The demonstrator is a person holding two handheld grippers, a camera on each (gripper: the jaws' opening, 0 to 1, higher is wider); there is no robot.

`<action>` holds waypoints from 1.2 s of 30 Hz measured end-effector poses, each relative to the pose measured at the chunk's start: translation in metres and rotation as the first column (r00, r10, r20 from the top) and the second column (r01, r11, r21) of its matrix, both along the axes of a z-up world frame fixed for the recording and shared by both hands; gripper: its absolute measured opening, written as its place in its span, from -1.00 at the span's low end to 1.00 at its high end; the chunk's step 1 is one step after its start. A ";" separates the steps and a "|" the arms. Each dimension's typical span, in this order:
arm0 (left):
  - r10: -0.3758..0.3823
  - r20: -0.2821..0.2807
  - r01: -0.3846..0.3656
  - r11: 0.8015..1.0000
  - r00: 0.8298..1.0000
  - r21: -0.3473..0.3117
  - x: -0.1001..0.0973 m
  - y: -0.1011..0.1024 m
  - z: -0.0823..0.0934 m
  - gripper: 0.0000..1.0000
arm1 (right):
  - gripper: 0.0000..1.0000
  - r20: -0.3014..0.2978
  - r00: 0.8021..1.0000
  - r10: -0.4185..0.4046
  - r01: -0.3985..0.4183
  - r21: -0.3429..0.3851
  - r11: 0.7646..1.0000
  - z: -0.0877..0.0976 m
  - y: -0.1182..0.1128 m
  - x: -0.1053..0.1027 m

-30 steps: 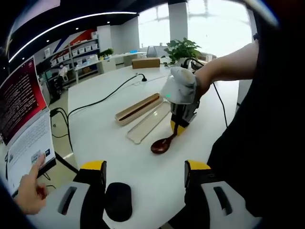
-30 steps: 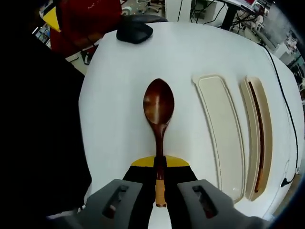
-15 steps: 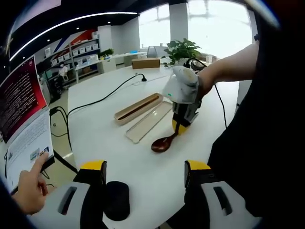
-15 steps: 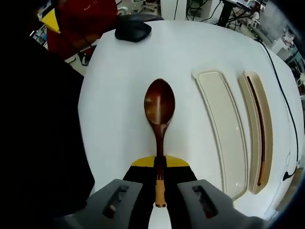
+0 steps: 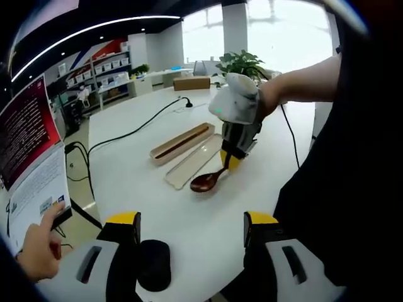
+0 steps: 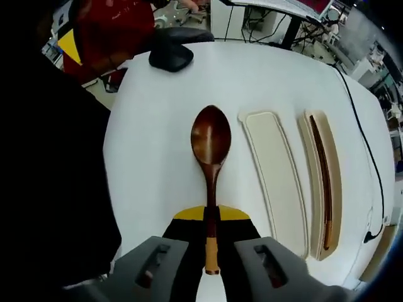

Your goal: Arrange the utensils inside the cutlery case until each visible utensil rests in its matching compartment.

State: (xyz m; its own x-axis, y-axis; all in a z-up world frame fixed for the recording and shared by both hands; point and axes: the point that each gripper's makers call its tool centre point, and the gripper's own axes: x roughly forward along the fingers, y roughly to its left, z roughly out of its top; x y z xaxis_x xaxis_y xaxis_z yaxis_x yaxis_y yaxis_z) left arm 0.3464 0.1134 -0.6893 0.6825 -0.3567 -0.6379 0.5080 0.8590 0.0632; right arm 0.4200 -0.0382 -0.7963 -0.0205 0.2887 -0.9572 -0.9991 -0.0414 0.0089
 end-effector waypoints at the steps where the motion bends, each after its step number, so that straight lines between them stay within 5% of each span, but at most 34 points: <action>1: -0.001 0.000 0.001 1.000 1.000 0.001 0.000 0.000 0.000 0.36 | -0.98 0.003 1.000 0.002 -0.002 0.001 1.000 0.001 0.000 0.001; 36: -0.008 -0.021 0.008 1.000 1.000 0.011 0.004 0.005 -0.002 0.35 | -0.98 0.204 0.978 0.046 -0.054 0.034 0.998 0.064 -0.002 0.095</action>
